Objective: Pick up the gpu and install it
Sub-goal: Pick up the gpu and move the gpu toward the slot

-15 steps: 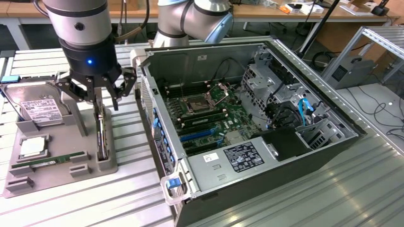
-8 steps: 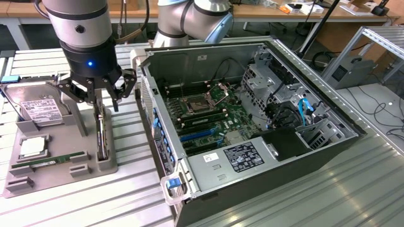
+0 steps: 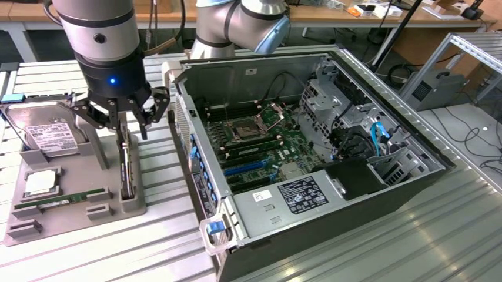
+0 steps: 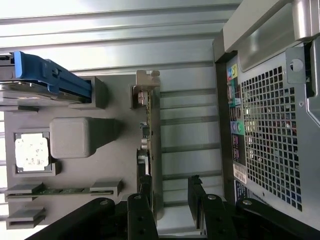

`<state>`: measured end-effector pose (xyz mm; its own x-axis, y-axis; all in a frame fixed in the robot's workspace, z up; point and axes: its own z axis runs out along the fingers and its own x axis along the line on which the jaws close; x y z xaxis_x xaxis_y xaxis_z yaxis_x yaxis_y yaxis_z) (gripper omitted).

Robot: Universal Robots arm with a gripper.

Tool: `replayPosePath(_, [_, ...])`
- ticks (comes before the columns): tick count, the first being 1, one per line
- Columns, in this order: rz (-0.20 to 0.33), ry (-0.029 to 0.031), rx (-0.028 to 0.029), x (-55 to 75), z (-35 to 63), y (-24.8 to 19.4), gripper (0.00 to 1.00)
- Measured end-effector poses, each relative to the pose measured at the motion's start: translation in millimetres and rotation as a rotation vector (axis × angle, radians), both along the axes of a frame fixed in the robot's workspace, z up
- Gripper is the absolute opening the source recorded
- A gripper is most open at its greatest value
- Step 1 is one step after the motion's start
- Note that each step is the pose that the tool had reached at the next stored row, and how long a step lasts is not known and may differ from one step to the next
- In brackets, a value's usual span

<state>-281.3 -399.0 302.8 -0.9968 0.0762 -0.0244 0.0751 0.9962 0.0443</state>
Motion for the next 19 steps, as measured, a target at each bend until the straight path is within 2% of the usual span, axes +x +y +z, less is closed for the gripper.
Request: replayPosePath(19, [0.000, -0.0001, 0.0001, -0.4, -8.7, 0.0, 0.42])
